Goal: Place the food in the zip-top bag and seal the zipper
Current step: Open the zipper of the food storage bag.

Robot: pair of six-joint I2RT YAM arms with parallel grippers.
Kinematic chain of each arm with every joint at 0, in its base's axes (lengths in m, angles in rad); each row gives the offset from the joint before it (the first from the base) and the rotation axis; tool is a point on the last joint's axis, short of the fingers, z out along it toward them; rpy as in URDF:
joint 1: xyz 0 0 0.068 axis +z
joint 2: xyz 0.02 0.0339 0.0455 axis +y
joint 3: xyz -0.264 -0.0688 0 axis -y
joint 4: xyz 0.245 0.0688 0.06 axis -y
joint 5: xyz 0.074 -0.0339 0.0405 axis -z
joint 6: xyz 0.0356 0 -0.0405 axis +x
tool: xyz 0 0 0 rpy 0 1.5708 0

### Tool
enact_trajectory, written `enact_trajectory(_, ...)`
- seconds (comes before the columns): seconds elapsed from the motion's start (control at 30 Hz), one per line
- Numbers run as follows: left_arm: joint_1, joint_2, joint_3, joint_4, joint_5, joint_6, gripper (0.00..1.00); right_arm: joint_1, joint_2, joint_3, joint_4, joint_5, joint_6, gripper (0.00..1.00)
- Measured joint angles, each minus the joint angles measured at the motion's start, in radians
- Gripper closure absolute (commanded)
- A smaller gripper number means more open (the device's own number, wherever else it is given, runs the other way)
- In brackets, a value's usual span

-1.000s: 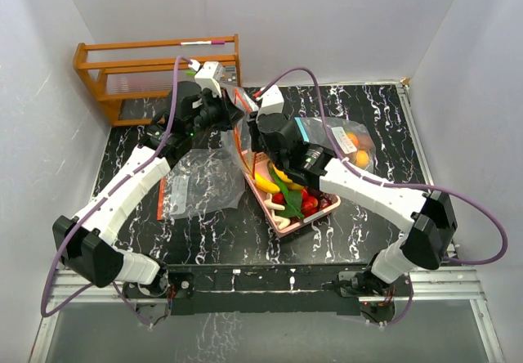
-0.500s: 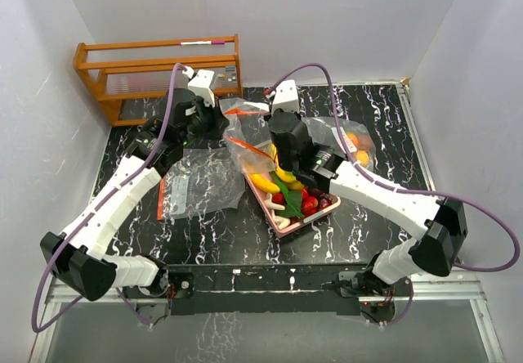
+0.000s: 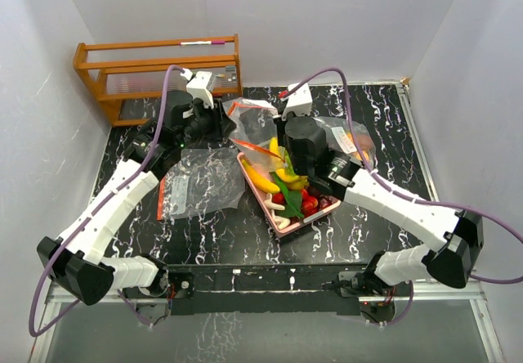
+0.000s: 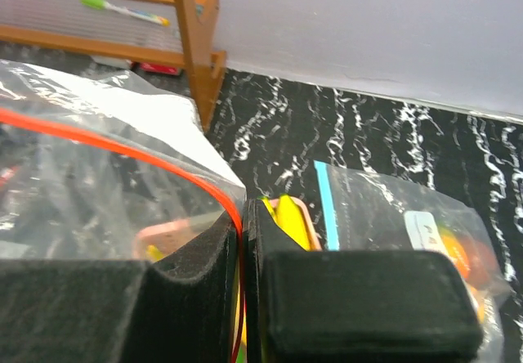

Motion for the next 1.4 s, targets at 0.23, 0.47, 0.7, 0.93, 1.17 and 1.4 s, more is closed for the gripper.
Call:
enact_trajectory(0.23, 0.002, 0.019, -0.026, 0.136, 0.135, -0.175, 0.25, -0.002, -0.039, -0.011, 0.069, -0.074, 0.044, 0.92)
enact_trajectory(0.47, 0.002, 0.014, -0.051, 0.275, 0.212, -0.355, 0.03, -0.001, -0.039, -0.066, 0.131, -0.088, 0.054, 0.92)
enact_trajectory(0.7, 0.002, -0.029, -0.234, 0.437, 0.248, -0.612, 0.03, 0.013, -0.039, -0.083, 0.196, -0.066, 0.048, 0.92)
enact_trajectory(0.93, 0.002, -0.061, -0.349, 0.491, 0.245, -0.811, 0.03, 0.024, -0.038, -0.084, 0.258, -0.052, 0.020, 0.92)
enact_trajectory(1.17, 0.002, -0.051, -0.350, 0.577, 0.246, -0.931, 0.03, 0.053, -0.019, -0.084, 0.298, -0.034, -0.007, 0.92)
enact_trajectory(1.4, -0.006, -0.024, -0.350, 0.629, 0.248, -0.968, 0.32, 0.073, -0.003, -0.086, 0.313, -0.012, -0.032, 0.92)
